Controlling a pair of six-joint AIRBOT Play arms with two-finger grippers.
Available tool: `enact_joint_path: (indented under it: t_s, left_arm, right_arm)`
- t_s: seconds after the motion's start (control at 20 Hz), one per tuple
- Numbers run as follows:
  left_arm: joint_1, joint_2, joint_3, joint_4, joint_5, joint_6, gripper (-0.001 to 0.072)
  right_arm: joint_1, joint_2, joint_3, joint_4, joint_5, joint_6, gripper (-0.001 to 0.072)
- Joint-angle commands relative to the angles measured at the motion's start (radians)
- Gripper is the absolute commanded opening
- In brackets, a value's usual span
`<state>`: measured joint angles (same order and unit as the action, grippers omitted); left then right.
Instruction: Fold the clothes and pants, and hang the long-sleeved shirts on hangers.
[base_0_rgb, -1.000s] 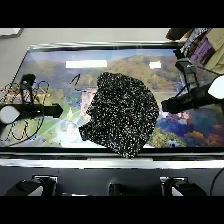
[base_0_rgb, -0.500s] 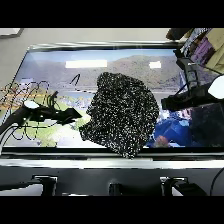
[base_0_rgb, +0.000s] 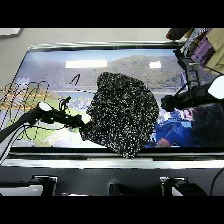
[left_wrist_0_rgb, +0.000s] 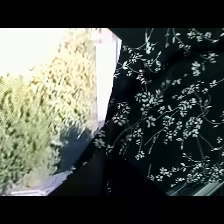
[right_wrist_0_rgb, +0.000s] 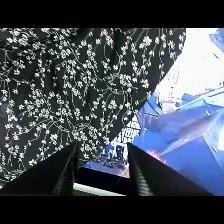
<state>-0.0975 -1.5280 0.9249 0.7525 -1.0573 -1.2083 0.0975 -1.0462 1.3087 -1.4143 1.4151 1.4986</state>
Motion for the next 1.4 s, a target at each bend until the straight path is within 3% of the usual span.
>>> enact_joint_path:
  t_s: [0.0,0.1,0.2,0.25,0.3,0.35,0.4,0.45,0.55,0.9,0.95,1.0,1.05,1.1,1.2,1.35]
  left_arm:
    - [-0.010,-0.002,0.000,0.027,0.002,-0.019,0.0020]
    - [-0.010,-0.002,0.000,0.027,-0.001,-0.019,0.0019]
    - [-0.010,-0.002,0.000,0.027,0.000,-0.019,0.0019]
    - [-0.010,-0.002,0.000,0.027,-0.001,-0.019,0.0019]
    - [-0.010,-0.002,0.000,0.026,-0.001,-0.019,0.0019]
    - [-0.010,-0.002,0.000,0.026,-0.001,-0.019,0.0019]
    - [-0.010,-0.002,0.000,0.026,-0.001,-0.019,0.0019]
    - [-0.010,-0.001,0.000,0.026,-0.001,-0.019,0.0018]
    - [-0.010,-0.001,0.000,0.026,0.000,-0.019,0.0018]
    - [-0.010,0.002,0.000,0.027,0.001,-0.027,0.0018]
    - [-0.010,0.002,0.000,0.027,0.000,-0.027,0.0018]
    - [-0.010,0.003,0.000,0.026,0.000,-0.027,0.0018]
    - [-0.010,0.007,0.000,0.027,0.000,-0.027,0.0018]
    - [-0.009,0.016,0.009,0.027,0.000,-0.027,0.0017]
    - [-0.003,0.053,0.081,0.027,0.000,-0.027,0.0016]
    - [0.019,0.138,0.352,0.027,0.005,-0.038,0.0016]
  right_arm:
    - [-0.001,0.000,0.000,-0.092,0.038,0.017,0.0408]
    - [-0.041,0.001,-0.021,-0.251,0.048,0.039,0.0541]
    - [-0.188,0.000,-0.110,-0.232,-0.022,0.144,0.0622]
    - [-0.279,-0.003,-0.177,-0.120,-0.072,0.196,0.0626]
    - [-0.378,-0.017,-0.259,0.093,-0.114,0.194,0.0637]
    - [-0.444,-0.040,-0.340,0.311,-0.132,0.128,0.0686]
    - [-0.476,-0.071,-0.422,0.481,-0.136,0.029,0.0687]
    - [-0.472,-0.103,-0.487,0.550,-0.147,-0.048,0.0687]
    - [-0.416,-0.161,-0.577,0.562,-0.221,-0.124,0.0687]
    - [-0.204,-0.324,-0.619,0.629,-0.440,-0.153,0.0676]
    - [-0.191,-0.336,-0.619,0.631,-0.442,-0.151,0.0625]
    - [-0.184,-0.340,-0.619,0.642,-0.438,-0.152,0.0436]
    - [-0.185,-0.337,-0.612,0.669,-0.420,-0.163,0.0105]
    - [-0.187,-0.324,-0.591,0.702,-0.397,-0.187,0.0026]
    - [-0.187,-0.270,-0.478,0.758,-0.357,-0.196,0.0024]
    - [-0.187,-0.203,-0.132,0.766,-0.334,-0.138,0.0024]
